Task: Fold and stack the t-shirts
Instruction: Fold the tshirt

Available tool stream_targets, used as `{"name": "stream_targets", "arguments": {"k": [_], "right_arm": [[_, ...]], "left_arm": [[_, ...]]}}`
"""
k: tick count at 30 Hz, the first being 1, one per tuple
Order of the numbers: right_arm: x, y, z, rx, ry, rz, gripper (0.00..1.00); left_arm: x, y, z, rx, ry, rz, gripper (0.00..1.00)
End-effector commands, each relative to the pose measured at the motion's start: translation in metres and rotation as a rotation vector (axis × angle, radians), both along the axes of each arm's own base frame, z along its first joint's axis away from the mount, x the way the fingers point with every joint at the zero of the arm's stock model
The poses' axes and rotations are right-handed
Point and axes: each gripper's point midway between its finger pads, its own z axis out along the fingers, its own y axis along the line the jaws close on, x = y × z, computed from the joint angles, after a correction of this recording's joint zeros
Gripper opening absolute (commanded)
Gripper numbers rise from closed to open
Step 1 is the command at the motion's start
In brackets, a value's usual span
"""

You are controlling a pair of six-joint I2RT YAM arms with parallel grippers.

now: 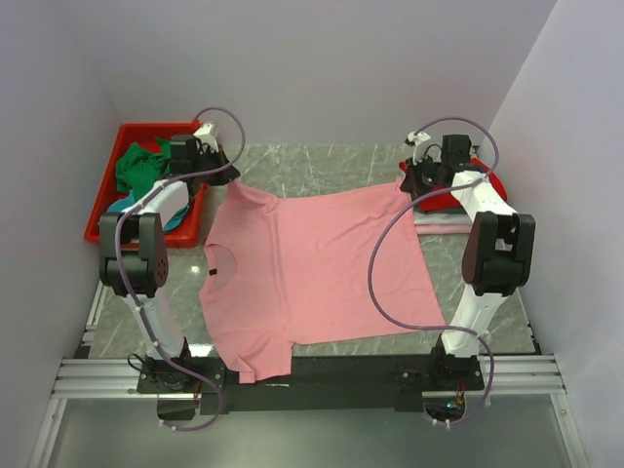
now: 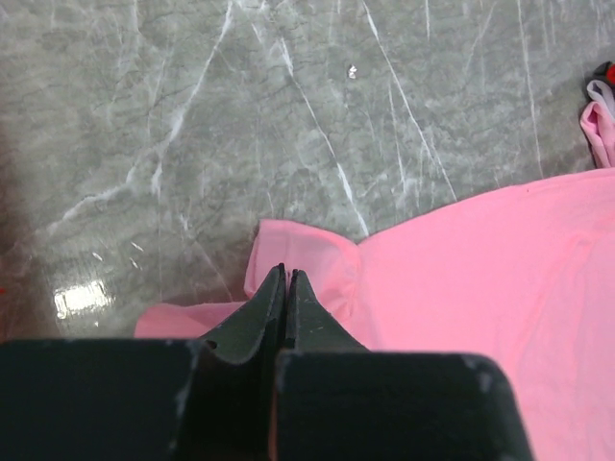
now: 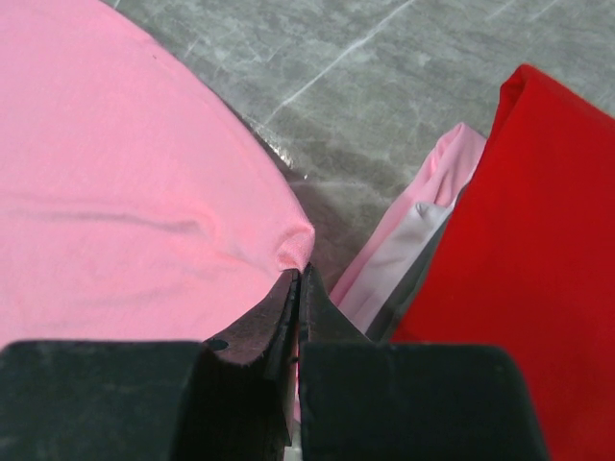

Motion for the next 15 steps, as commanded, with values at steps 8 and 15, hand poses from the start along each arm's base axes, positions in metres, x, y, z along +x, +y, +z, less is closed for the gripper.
{"name": "stream_targets", "arguments": {"k": [8, 15], "right_arm": [[-0.012, -0.011, 0.028, 0.031, -0.067, 0.015, 0.0], [-0.015, -0.013, 0.024, 0.042, -0.059, 0.013, 0.0]], "left_arm": [[-0.02, 0.005, 0.057, 0.048, -0.123, -0.006, 0.01], [-0.036, 0.008, 0.051, 0.058, -0.088, 0.002, 0.01]]}}
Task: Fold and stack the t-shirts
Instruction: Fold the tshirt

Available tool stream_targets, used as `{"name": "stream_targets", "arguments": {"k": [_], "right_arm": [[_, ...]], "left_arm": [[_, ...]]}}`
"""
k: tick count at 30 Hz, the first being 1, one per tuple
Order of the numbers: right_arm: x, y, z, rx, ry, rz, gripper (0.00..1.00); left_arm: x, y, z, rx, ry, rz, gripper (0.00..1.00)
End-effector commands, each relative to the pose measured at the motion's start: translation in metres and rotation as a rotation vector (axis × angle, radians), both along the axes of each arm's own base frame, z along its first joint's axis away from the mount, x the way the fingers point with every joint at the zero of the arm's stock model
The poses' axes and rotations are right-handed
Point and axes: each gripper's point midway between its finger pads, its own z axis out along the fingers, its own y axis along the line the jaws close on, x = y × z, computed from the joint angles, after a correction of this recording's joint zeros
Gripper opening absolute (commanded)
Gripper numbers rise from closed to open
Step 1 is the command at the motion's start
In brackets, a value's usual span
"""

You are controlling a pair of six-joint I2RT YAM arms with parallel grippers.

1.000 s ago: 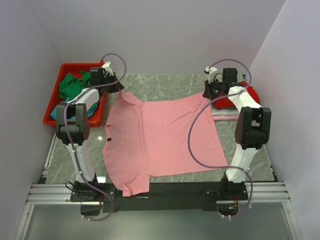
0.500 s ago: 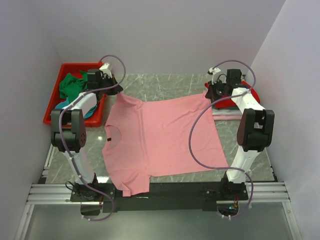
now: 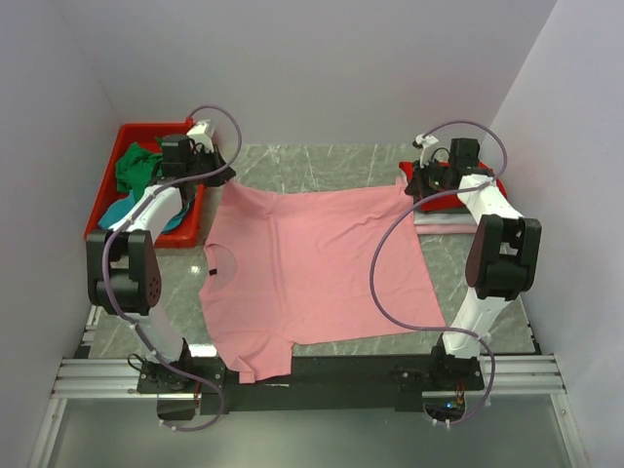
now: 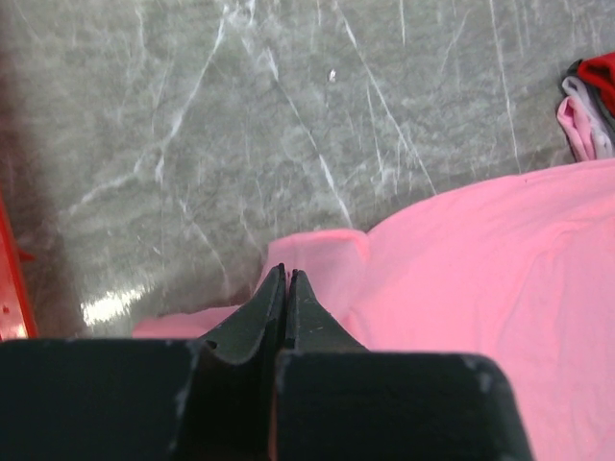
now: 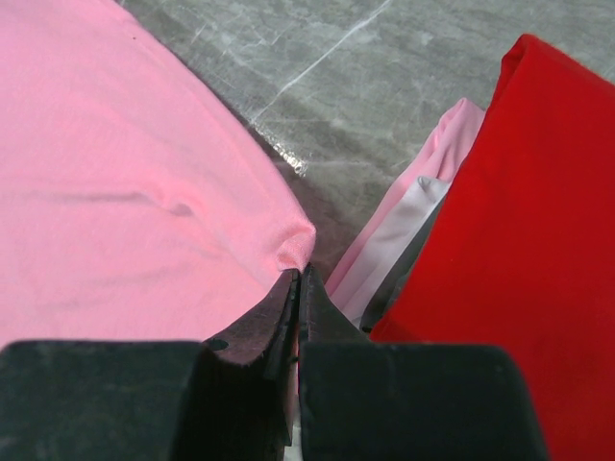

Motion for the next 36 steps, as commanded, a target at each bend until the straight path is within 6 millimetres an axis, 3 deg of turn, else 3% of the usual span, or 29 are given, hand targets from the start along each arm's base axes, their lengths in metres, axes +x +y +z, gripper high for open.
{"name": "stream_targets", "arguments": {"k": [1, 16, 20, 36], "right_arm": [[-0.001, -0.001, 0.021, 0.008, -0.065, 0.012, 0.0], [-0.002, -0.002, 0.015, 0.025, -0.052, 0.019, 0.0], [-0.001, -0.001, 0.015, 0.034, -0.047, 0.019, 0.0], [0.016, 0.0, 0.0, -0.012, -0.029, 0.015, 0.0]], "left_arm": [[-0.011, 0.004, 0.016, 0.027, -0.037, 0.004, 0.01], [-0.051, 0.006, 0.033, 0.033, -0.029, 0.008, 0.01], [-0.064, 0.006, 0.027, 0.027, -0.011, 0.009, 0.01], [-0.079, -0.002, 0.024, -0.013, 0.016, -0.024, 0.01]]}}
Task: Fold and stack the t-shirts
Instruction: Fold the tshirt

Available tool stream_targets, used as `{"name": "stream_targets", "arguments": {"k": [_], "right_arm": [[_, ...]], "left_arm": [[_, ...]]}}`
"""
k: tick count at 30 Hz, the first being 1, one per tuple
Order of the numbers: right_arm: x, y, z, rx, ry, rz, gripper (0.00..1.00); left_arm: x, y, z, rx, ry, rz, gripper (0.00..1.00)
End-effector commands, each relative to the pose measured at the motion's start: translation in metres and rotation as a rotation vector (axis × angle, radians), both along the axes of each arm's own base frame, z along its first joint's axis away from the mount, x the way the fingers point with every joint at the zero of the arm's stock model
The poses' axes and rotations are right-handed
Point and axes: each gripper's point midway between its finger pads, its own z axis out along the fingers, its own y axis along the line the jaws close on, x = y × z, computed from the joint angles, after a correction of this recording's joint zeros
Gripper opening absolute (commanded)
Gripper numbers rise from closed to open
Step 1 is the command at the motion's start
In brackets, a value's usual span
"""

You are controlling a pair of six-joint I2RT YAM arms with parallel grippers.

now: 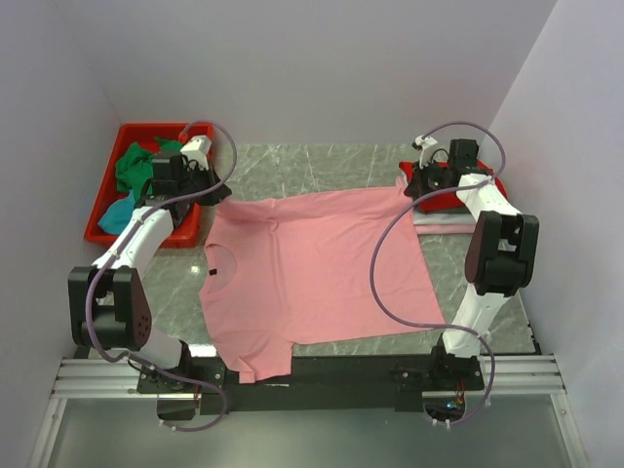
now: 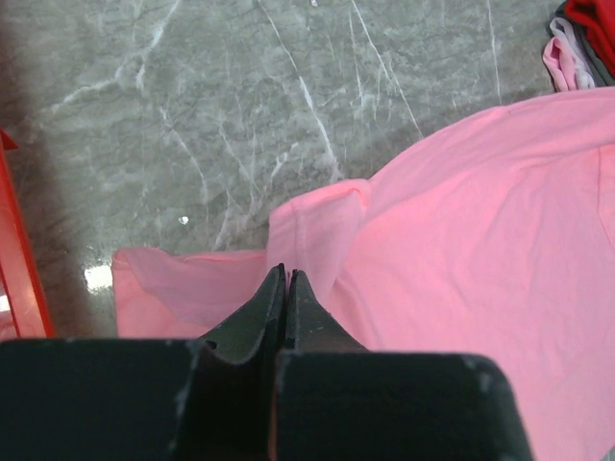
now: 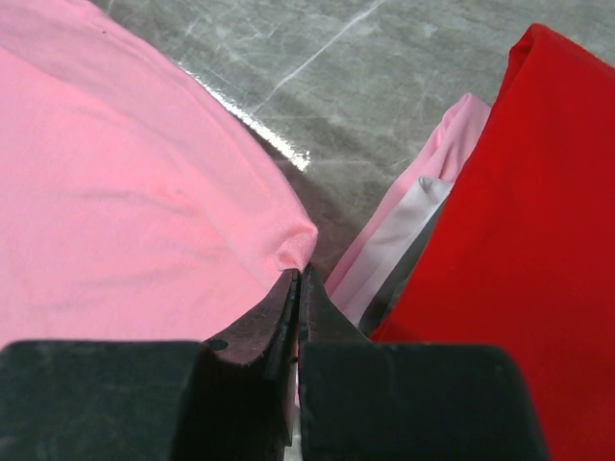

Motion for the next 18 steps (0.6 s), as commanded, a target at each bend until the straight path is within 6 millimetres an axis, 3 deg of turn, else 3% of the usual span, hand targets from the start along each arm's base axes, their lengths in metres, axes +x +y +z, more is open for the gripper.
{"name": "stream_targets", "arguments": {"k": [1, 9, 18], "right_arm": [[0.018, -0.003, 0.008, -0.029, -0.047, -0.001, 0.0], [0.022, -0.005, 0.005, -0.045, -0.05, 0.004, 0.0], [0.019, -0.004, 0.003, -0.048, -0.051, 0.021, 0.0]], "left_arm": [[-0.009, -0.006, 0.018, -0.032, -0.039, -0.029, 0.01], [-0.02, -0.009, 0.023, -0.046, -0.042, -0.042, 0.01], [-0.028, -0.013, 0.013, -0.056, -0.01, -0.043, 0.01]]}}
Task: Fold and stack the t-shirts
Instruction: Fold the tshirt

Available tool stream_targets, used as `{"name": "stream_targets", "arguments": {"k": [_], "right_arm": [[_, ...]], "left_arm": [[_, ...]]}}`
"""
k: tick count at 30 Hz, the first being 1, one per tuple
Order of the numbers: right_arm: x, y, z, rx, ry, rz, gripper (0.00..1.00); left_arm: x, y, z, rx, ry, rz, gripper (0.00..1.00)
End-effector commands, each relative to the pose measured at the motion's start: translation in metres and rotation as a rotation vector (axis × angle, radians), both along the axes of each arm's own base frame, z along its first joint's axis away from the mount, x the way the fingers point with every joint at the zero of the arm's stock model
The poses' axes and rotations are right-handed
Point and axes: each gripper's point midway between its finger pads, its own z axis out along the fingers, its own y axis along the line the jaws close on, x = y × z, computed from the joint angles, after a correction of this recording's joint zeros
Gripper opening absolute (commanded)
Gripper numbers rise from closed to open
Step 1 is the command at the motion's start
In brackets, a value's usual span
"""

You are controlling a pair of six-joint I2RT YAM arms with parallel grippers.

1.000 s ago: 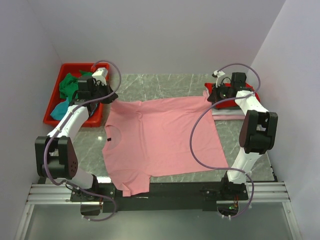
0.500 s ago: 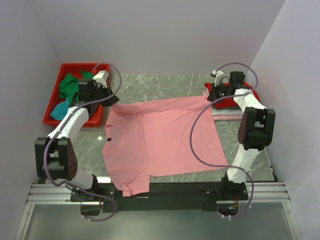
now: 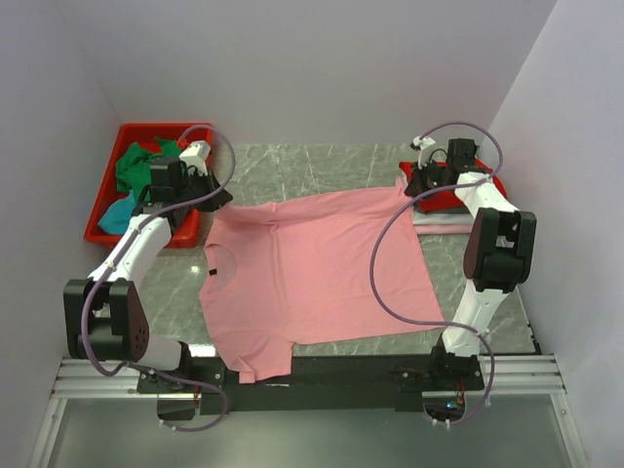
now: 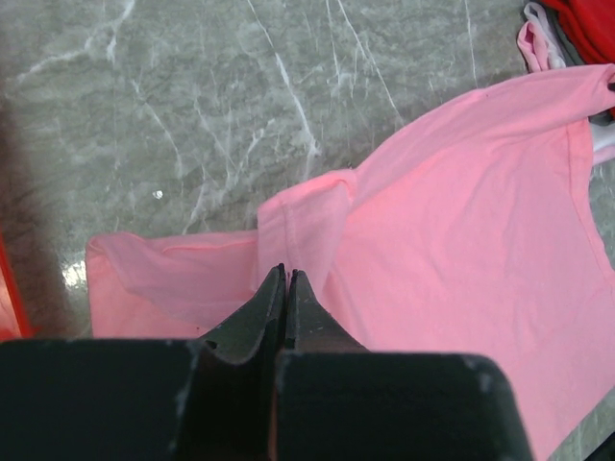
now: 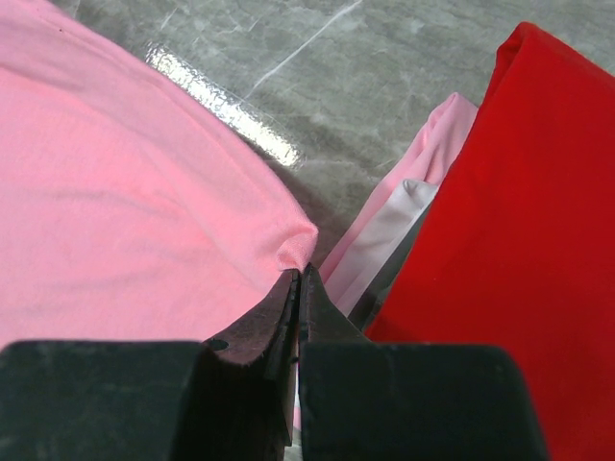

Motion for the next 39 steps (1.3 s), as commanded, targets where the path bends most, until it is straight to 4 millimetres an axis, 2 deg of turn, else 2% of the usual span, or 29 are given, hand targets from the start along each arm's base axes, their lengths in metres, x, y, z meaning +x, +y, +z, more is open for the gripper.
{"name": "stream_targets", "arguments": {"k": [1, 8, 19, 39], "right_arm": [[0.009, 0.002, 0.014, -0.016, -0.052, 0.025, 0.0], [0.009, -0.002, 0.013, -0.065, -0.06, 0.033, 0.0], [0.011, 0.01, 0.006, -0.124, -0.075, 0.067, 0.01], [-0.006, 0.001, 0.005, -0.162, -0.112, 0.083, 0.05]], "left_arm": [[-0.006, -0.008, 0.009, -0.023, -0.018, -0.025, 0.01], [-0.014, -0.014, 0.009, -0.03, -0.007, -0.032, 0.01], [-0.03, -0.012, 0.011, -0.033, -0.01, -0.022, 0.01], [-0.045, -0.007, -0.001, -0.013, 0.03, 0.001, 0.01]]}}
